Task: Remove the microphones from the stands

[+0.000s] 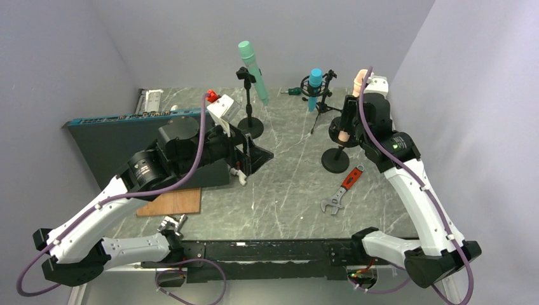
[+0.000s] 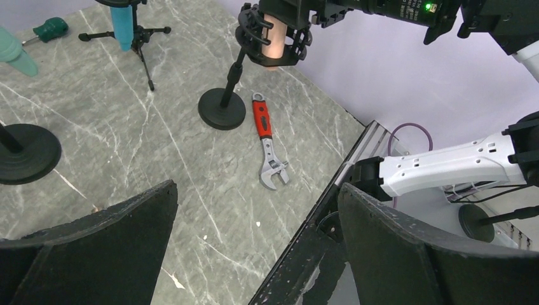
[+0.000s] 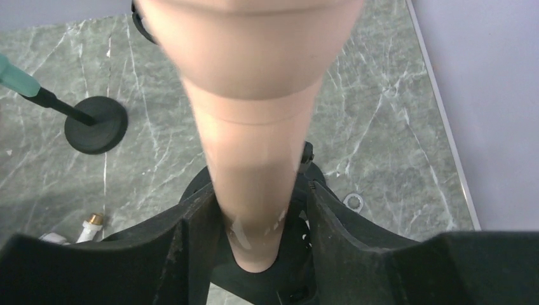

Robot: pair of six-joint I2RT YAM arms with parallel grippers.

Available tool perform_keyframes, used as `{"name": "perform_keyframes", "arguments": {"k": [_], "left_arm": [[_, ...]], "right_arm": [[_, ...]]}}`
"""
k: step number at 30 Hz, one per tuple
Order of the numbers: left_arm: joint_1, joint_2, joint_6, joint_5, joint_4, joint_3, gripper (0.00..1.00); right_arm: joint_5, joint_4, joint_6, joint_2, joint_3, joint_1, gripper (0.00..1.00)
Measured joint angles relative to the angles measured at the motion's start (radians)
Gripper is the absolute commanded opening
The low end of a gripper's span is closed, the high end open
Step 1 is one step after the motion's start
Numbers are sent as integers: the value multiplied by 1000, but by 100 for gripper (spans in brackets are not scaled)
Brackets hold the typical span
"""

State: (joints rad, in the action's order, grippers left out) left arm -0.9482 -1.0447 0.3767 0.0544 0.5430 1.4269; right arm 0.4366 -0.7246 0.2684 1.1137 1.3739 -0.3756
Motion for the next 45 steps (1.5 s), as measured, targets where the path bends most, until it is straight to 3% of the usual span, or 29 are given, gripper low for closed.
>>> {"name": "perform_keyframes", "arguments": {"k": [9,17,21,25,31,34,37,41,45], "left_arm": [[0,1,-9,-19,17,-9,99],[0,4,-9,-27,21,-14,99],[0,14,-9,-32,24,-19,100],[0,35,-9,-58,35,-29,99],[0,87,-7,-188,87,-31,99],[-1,154,8,-324,97,-60,99],[-1,247,12,-418,88,-120,99],[-1,381,14,-515,51,-194,99],[-1,430,25,-572,10,-207,99]], "right_arm": [[-30,39,-26,-3,-7,0,19],[-31,46,-84,16,152,0,10],[-63,95,-93,-2,214,0,0],[-212,159,-72,-36,225,1,0],[-621,400,108,-64,113,-14,0],[-750,555,260,-58,-41,-88,0],[-767,611,357,-6,-153,-222,0],[-700,560,436,114,-244,-422,0],[-628,467,524,156,-323,-516,0]]}}
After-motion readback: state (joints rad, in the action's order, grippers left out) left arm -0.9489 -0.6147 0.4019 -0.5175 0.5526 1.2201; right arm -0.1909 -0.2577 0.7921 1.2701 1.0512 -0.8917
